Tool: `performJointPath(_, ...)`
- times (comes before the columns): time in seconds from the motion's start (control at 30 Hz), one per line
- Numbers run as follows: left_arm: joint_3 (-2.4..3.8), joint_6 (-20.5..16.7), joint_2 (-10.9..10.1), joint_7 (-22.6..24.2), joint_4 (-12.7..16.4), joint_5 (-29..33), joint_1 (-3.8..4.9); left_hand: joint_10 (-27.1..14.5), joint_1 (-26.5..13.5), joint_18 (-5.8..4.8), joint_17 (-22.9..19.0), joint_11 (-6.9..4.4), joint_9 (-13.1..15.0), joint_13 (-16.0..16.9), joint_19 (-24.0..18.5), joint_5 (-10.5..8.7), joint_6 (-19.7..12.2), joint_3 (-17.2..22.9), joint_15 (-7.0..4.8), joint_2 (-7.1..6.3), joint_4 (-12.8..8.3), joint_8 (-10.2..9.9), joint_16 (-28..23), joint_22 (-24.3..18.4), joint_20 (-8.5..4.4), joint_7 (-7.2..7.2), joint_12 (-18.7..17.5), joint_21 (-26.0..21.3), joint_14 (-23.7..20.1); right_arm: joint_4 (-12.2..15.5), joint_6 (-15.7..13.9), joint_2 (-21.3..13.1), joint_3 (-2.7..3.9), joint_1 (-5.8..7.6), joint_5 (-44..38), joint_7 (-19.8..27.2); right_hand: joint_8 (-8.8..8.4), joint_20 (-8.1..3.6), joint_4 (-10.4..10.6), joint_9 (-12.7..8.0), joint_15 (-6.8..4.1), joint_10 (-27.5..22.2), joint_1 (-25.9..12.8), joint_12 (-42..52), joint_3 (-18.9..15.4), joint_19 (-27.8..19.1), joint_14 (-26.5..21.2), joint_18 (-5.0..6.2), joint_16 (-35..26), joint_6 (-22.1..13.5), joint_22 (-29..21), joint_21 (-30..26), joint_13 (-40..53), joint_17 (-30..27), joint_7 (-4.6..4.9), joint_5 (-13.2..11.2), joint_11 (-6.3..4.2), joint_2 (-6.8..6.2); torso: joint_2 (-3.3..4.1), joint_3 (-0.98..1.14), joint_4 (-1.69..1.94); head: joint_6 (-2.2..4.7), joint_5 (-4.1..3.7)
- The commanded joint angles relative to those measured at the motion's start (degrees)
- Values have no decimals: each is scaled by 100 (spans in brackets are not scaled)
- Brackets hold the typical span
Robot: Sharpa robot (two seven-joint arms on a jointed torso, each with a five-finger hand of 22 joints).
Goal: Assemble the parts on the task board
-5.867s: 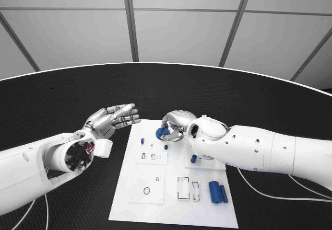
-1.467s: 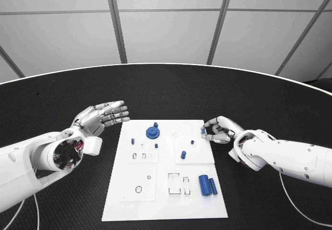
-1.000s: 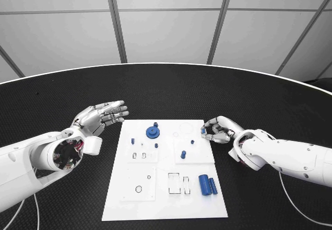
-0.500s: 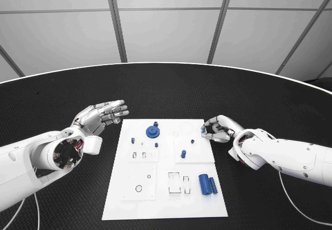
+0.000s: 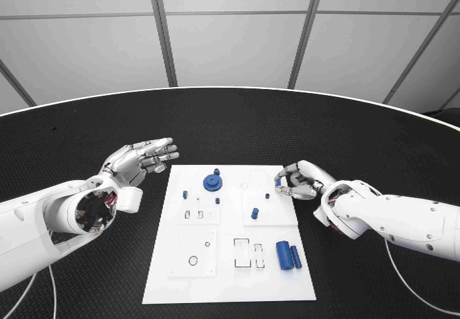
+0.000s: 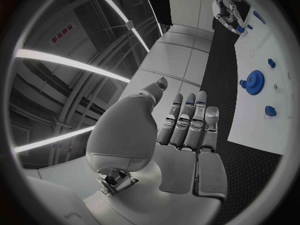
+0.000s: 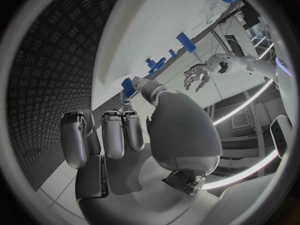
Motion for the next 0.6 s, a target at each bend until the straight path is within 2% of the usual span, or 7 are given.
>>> performJointPath(0.03,0,2,29,-2,-50,0,0,1,-41,-131,0,16,-10,-3,337,13,32,7,-13,35,-36,-22,-13,513,-5,238,-22,226,40,257,66,-25,14,58,-83,-131,26,-39,10,12,-32,381,4,22,34,606,514,-81,33,33,1489,30,1257,1085,0,-4,-29,50,-43,-22,-10,-9,42)
performJointPath(0.13,0,5,70,-4,-114,0,0,4,-44,-170,3,16,-10,-3,517,19,35,15,-12,32,-33,-22,-12,602,-5,237,-22,232,39,494,139,-24,22,147,-190,-275,27,-41,6,13,-34,384,2,24,36,609,516,-82,36,27,1494,34,1259,1094,0,-12,-30,54,-81,-38,-15,-22,73)
performJointPath(0.3,-1,12,147,-7,-239,0,-1,12,-51,-351,17,10,-3,-2,1201,33,37,54,-9,19,-16,-18,-5,614,-13,239,-25,230,37,872,254,91,28,351,-431,-550,28,-43,4,15,-36,387,0,28,38,609,517,-82,37,23,1495,35,1262,1098,0,-23,-29,59,-153,-73,-13,-72,175)
performJointPath(0.43,-1,15,192,-8,-329,1,-2,21,-61,-373,40,12,14,-1,2153,16,29,119,-11,-18,18,-4,7,616,-9,236,-29,241,30,1015,336,300,32,475,-508,-699,28,-43,4,15,-36,387,0,28,38,609,517,-82,37,23,1495,35,1262,1098,0,-23,-29,59,-187,-94,-6,-73,270)
performJointPath(0.53,-1,20,217,-12,-378,1,-3,23,-65,-377,63,14,35,-1,3017,30,12,184,-12,-60,51,12,16,598,-3,236,-33,242,18,999,396,523,34,516,-531,-779,27,-45,-2,16,-36,387,1,28,39,606,516,-81,36,17,1490,30,1262,1095,0,-31,-30,60,-215,-109,5,-79,337)
performJointPath(0.57,-1,23,227,-14,-393,1,-3,24,-65,-381,66,13,39,0,3144,26,13,196,-13,-60,57,17,18,610,-1,235,-33,243,16,975,421,611,34,525,-536,-805,27,-45,-3,16,-36,384,2,24,40,602,516,-79,36,16,1483,24,1259,1094,0,-31,-30,60,-222,-114,10,-81,362)
performJointPath(0.6,-1,26,238,-16,-408,1,-3,31,-76,-386,86,41,62,1,3875,34,3,253,-16,-87,94,38,26,619,2,215,-32,228,7,946,447,699,35,533,-547,-833,27,-45,-3,16,-36,384,2,24,40,602,516,-79,36,16,1483,24,1259,1094,0,-31,-30,60,-223,-114,12,-84,397)
